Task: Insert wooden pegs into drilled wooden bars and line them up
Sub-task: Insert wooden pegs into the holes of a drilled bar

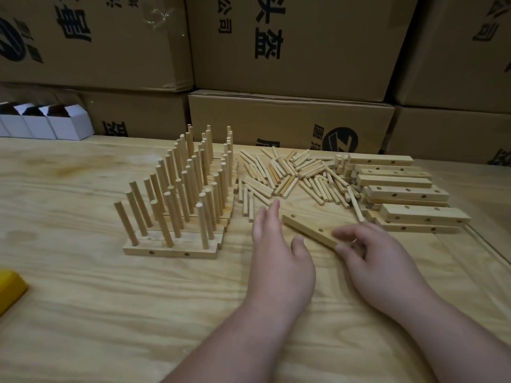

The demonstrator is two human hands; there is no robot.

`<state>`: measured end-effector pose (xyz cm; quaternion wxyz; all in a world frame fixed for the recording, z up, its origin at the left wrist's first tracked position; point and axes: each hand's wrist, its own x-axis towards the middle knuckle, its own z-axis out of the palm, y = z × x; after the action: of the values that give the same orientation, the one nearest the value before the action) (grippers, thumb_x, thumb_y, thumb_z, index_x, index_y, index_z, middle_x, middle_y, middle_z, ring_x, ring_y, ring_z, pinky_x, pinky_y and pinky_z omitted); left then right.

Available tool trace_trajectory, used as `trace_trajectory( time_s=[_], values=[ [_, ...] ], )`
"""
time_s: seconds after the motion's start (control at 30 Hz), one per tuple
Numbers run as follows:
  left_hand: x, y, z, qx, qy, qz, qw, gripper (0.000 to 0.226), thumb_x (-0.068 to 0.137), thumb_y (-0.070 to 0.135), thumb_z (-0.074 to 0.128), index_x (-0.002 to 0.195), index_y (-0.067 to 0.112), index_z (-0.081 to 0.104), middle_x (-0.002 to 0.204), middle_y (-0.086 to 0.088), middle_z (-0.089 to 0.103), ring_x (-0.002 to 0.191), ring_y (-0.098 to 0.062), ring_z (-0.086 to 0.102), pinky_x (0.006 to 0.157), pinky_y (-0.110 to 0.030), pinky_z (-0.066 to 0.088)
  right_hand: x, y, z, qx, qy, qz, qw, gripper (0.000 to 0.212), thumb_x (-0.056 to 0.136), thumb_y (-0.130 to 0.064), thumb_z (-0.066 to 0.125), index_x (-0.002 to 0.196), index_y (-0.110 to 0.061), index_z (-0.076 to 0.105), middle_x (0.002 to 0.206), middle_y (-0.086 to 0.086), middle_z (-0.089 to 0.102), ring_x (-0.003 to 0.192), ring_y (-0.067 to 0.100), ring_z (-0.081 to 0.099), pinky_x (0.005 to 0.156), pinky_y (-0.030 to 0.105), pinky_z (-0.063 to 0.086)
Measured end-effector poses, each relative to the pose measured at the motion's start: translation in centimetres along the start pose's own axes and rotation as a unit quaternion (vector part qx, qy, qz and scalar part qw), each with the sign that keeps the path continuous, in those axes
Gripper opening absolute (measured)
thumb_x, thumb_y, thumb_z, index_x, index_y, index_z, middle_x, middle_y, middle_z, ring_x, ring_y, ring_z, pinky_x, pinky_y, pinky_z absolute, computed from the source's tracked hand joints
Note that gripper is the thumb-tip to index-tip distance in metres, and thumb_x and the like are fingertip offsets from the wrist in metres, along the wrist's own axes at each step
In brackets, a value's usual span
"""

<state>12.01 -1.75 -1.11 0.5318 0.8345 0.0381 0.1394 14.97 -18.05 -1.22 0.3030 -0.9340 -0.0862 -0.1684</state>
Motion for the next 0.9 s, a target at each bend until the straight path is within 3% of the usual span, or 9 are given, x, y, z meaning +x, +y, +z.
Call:
trace_trajectory(
  time_s=[0.1, 0.17, 0.23, 0.33, 0.43, 0.53, 0.67, 0.77, 0.9],
  values=[
    [0.4, -0.2, 0.1, -0.111, -0.008, -0.044, 0.993, 0.084, 0.103, 0.031, 0.054, 0.16, 0.04, -0.007, 0.164, 0.012, 0.026, 0.143, 0.005, 0.035, 0.118, -0.024, 0.031, -0.4, -1.0, 0.3, 0.181, 0.026, 0.049, 0.982, 0.016, 0.088, -0.017, 0.073, 0.089, -0.033, 0.071, 0.086, -0.02, 0.07, 0.084, -0.011, 0.061, 0.067, 0.001, 0.04],
    [0.8, -0.4, -0.1, -0.205, 0.0, -0.068, 0.977, 0.072, 0.103, 0.031, 0.056, 0.162, 0.031, 0.014, 0.142, 0.014, 0.055, 0.117, 0.012, 0.058, 0.102, -0.021, 0.048, -0.9, -2.0, 0.8, 0.244, 0.004, 0.028, 0.969, 0.018, 0.084, -0.013, 0.078, 0.082, -0.03, 0.073, 0.087, -0.021, 0.071, 0.08, -0.003, 0.065, 0.067, 0.005, 0.045],
    [1.1, -0.5, -0.4, -0.279, 0.012, -0.079, 0.957, 0.03, 0.104, 0.029, 0.057, 0.132, 0.021, 0.057, 0.108, 0.006, 0.076, 0.095, -0.009, 0.074, 0.091, -0.039, 0.06, -1.3, -2.7, 0.9, 0.276, -0.035, -0.005, 0.961, 0.019, 0.082, -0.011, 0.078, 0.075, -0.028, 0.074, 0.088, -0.013, 0.073, 0.078, 0.004, 0.068, 0.07, 0.013, 0.051],
    [0.9, -0.1, -0.6, -0.298, 0.033, -0.088, 0.95, 0.017, 0.105, 0.033, 0.053, 0.099, 0.024, 0.067, 0.088, 0.004, 0.077, 0.07, -0.014, 0.075, 0.066, -0.035, 0.062, -1.0, -2.6, 0.8, 0.301, -0.035, -0.001, 0.953, 0.015, 0.087, -0.022, 0.071, 0.073, -0.027, 0.073, 0.084, -0.005, 0.073, 0.079, 0.007, 0.067, 0.07, 0.014, 0.05],
    [0.7, 0.4, -0.6, -0.337, 0.04, -0.092, 0.936, 0.019, 0.106, 0.034, 0.048, 0.103, 0.045, 0.064, 0.073, 0.003, 0.07, 0.053, -0.015, 0.063, 0.055, -0.034, 0.055, 0.3, -2.3, 1.7, 0.207, 0.029, 0.033, 0.977, 0.018, 0.09, -0.026, 0.066, 0.073, -0.027, 0.07, 0.078, -0.007, 0.068, 0.074, 0.002, 0.061, 0.064, 0.013, 0.043],
    [0.7, 0.7, -0.6, -0.354, 0.029, -0.104, 0.929, 0.046, 0.105, 0.031, 0.05, 0.079, 0.064, 0.065, 0.066, 0.004, 0.068, 0.052, -0.011, 0.06, 0.047, -0.026, 0.051, 1.8, -3.5, 3.2, 0.041, -0.018, -0.011, 0.999, 0.014, 0.087, -0.044, 0.057, 0.075, -0.036, 0.06, 0.086, -0.016, 0.059, 0.079, 0.0, 0.056, 0.07, 0.027, 0.046],
    [1.0, 0.3, -0.5, -0.413, 0.071, -0.124, 0.899, 0.021, 0.105, 0.032, 0.049, 0.121, 0.041, 0.06, 0.062, 0.002, 0.067, 0.043, -0.014, 0.058, 0.044, -0.024, 0.047, 3.9, -4.8, 4.6, -0.103, -0.08, -0.046, 0.99, 0.045, 0.074, -0.061, 0.029, 0.098, -0.037, 0.059, 0.102, -0.016, 0.053, 0.097, 0.01, 0.05, 0.076, 0.035, 0.049],
    [1.0, 0.1, -0.5, -0.412, 0.091, -0.11, 0.9, 0.023, 0.105, 0.032, 0.049, 0.126, 0.041, 0.05, 0.063, 0.003, 0.067, 0.044, -0.015, 0.058, 0.045, -0.025, 0.048, 5.6, -5.4, 5.8, -0.132, -0.108, -0.077, 0.982, 0.04, 0.084, -0.045, 0.039, 0.118, -0.032, 0.056, 0.117, -0.012, 0.049, 0.112, 0.014, 0.046, 0.083, 0.033, 0.045],
    [0.8, -0.1, 0.1, -0.382, 0.095, -0.082, 0.916, 0.034, 0.099, 0.04, 0.049, 0.13, 0.029, 0.058, 0.065, 0.005, 0.069, 0.048, -0.015, 0.059, 0.05, -0.029, 0.049, 7.5, -5.9, 7.2, -0.139, -0.147, -0.147, 0.968, 0.043, 0.093, -0.039, 0.043, 0.135, -0.035, 0.049, 0.147, -0.009, 0.036, 0.135, 0.016, 0.028, 0.108, 0.033, 0.028]
  ],
)
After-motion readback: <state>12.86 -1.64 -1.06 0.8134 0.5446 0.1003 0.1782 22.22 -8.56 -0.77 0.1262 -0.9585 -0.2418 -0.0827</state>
